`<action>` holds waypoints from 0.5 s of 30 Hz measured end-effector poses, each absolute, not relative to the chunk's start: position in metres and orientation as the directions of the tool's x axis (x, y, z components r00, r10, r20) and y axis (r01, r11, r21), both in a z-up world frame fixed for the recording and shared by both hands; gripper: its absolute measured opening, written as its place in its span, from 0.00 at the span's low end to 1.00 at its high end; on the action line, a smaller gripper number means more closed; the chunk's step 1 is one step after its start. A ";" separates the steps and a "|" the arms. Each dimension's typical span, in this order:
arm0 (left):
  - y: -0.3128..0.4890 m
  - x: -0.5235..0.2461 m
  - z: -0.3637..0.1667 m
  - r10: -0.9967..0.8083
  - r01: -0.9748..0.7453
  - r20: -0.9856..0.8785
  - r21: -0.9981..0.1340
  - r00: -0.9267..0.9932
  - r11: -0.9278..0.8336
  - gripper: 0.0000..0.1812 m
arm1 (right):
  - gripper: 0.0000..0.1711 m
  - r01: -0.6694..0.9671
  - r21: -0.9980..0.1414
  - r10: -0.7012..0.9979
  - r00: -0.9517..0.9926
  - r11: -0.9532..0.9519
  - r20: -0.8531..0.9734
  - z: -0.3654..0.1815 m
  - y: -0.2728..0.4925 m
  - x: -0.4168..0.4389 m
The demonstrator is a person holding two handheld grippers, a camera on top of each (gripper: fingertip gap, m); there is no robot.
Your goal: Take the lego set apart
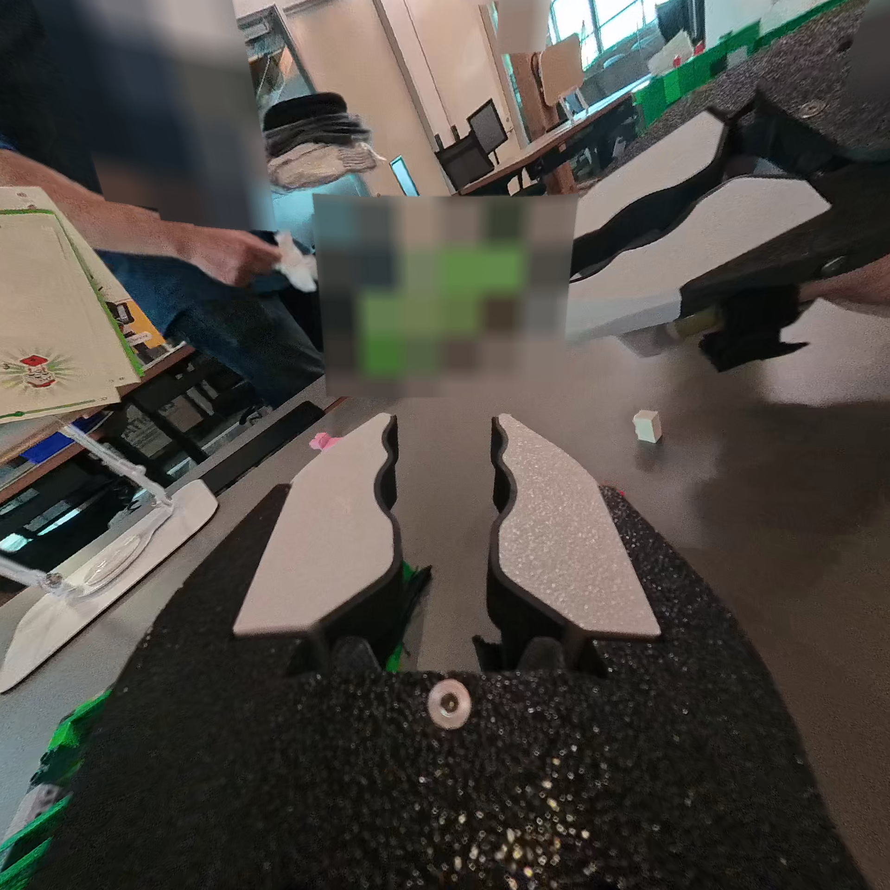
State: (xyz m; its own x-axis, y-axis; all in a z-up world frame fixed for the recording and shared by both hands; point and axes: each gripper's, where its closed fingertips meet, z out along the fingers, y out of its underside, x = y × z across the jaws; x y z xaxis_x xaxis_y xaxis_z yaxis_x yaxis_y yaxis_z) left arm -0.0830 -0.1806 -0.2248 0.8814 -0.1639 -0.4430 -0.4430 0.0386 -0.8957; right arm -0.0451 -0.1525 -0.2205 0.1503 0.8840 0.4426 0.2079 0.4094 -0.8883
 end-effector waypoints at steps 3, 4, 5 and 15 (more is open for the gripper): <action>-0.186 -0.069 -0.220 -0.241 -0.401 -0.414 -0.910 0.878 0.102 0.20 | 0.09 0.194 -0.798 0.780 0.178 0.570 0.600 -0.212 -0.155 -0.041; -0.188 -0.064 -0.217 -0.269 -0.385 -0.405 -0.914 0.874 0.125 0.20 | 0.09 0.211 -0.744 0.720 0.189 0.634 0.667 -0.211 -0.155 -0.040; -0.189 -0.059 -0.216 -0.293 -0.370 -0.396 -0.918 0.870 0.141 0.21 | 0.09 0.236 -0.684 0.659 0.187 0.690 0.729 -0.212 -0.155 -0.040; -0.193 -0.049 -0.217 -0.424 -0.244 -0.273 -0.962 0.864 0.122 0.17 | 0.09 0.225 -0.354 0.330 0.138 0.908 0.934 -0.215 -0.181 -0.045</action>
